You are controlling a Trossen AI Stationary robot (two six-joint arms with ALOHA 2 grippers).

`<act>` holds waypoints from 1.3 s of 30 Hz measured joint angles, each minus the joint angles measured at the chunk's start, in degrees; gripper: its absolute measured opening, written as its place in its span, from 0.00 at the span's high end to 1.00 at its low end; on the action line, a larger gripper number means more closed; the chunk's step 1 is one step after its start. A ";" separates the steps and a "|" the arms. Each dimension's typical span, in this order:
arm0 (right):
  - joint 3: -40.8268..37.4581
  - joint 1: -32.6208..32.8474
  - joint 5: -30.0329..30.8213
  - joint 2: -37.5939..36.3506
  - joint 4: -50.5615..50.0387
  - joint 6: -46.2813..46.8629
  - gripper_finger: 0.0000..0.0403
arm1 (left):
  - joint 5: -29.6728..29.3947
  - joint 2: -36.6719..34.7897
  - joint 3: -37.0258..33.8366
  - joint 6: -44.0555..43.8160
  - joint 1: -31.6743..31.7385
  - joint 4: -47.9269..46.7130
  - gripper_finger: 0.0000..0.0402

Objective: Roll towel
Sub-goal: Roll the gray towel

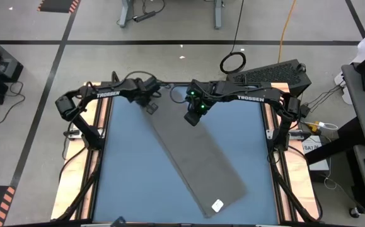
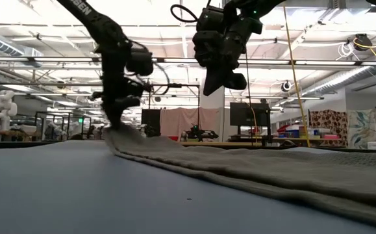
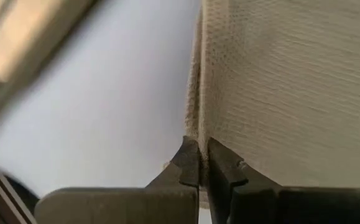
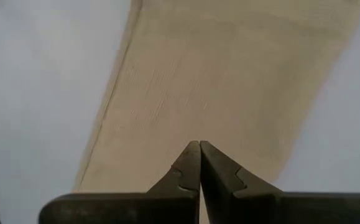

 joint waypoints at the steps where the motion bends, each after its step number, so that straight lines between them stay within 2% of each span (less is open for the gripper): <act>1: 0.00 -0.08 0.38 0.00 -0.22 0.00 1.00 | -0.07 0.00 0.90 2.26 0.24 0.75 0.99; 6: 0.00 -0.80 3.12 0.02 -4.04 1.16 1.00 | -1.92 0.00 5.17 13.80 2.15 5.50 0.99; 11: 0.00 -1.42 3.17 -0.08 -7.47 3.52 1.00 | -2.15 0.00 8.69 27.01 4.16 9.45 0.99; 15: 0.00 -1.42 3.16 -0.28 -7.67 6.24 1.00 | 1.57 -0.12 11.11 34.59 5.28 12.37 0.99; 19: 0.00 -1.42 3.14 -0.29 -7.67 8.32 1.00 | 4.34 -0.09 11.07 40.10 5.46 16.03 0.99; 26: 0.00 -0.18 3.16 -0.35 -8.58 10.45 1.00 | 7.24 -1.03 13.46 45.26 1.74 19.75 0.99; 32: 0.00 2.46 5.70 -0.35 -8.61 13.09 1.00 | 7.80 0.00 14.02 52.38 0.72 30.41 0.99; 39: 0.00 4.84 6.25 -0.37 -11.48 15.14 1.00 | 6.92 1.29 13.91 56.18 1.39 31.88 0.99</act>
